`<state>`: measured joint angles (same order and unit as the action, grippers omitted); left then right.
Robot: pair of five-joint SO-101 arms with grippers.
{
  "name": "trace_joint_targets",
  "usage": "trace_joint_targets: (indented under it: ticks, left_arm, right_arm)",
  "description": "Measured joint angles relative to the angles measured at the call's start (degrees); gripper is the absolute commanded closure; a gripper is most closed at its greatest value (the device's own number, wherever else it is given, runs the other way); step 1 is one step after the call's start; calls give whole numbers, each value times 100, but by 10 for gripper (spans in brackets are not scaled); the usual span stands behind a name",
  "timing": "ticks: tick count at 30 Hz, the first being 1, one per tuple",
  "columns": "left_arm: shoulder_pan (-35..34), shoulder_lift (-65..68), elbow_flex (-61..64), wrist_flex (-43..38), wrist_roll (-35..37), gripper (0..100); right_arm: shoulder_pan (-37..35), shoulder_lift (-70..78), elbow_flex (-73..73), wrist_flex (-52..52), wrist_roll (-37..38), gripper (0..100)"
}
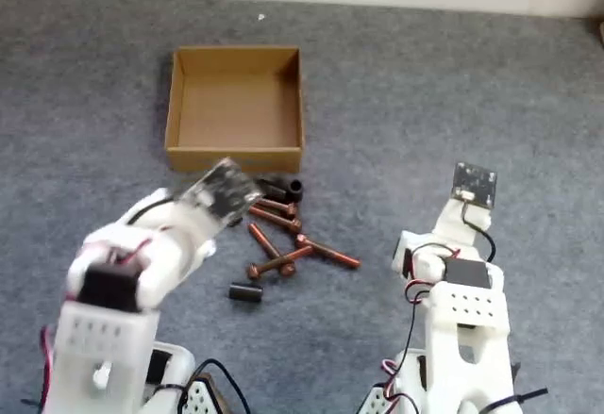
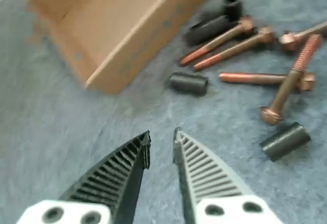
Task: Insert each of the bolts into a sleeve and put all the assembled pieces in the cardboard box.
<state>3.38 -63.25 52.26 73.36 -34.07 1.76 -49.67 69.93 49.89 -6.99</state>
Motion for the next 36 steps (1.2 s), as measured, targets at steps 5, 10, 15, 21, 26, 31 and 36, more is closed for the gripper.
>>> trace_joint_targets:
  ticks: [5,10,15,21,26,31,36]
  left_arm:
    - [580,1679,-712,-352,-246,836]
    - [1064,3209,-976,-914,-712,836]
    - [1424,4387,-1213,-1530,-782,836]
    - [1679,5547,-1670,-2031,-782,836]
    - [1697,6400,-2171,-2127,-932,836]
    - [1714,7112,-2567,-2127,-1178,836]
    - [1697,7596,-3103,-2127,-1204,836]
  right_arm:
    - [53,0,0,-9,-9,994]
    - [211,0,0,-9,-9,994]
    - [264,0,0,-18,-9,994]
    - [273,0,0,-176,-9,994]
    - [273,0,0,-176,-9,994]
    - [273,0,0,-176,-9,994]
    - [273,0,0,-176,-9,994]
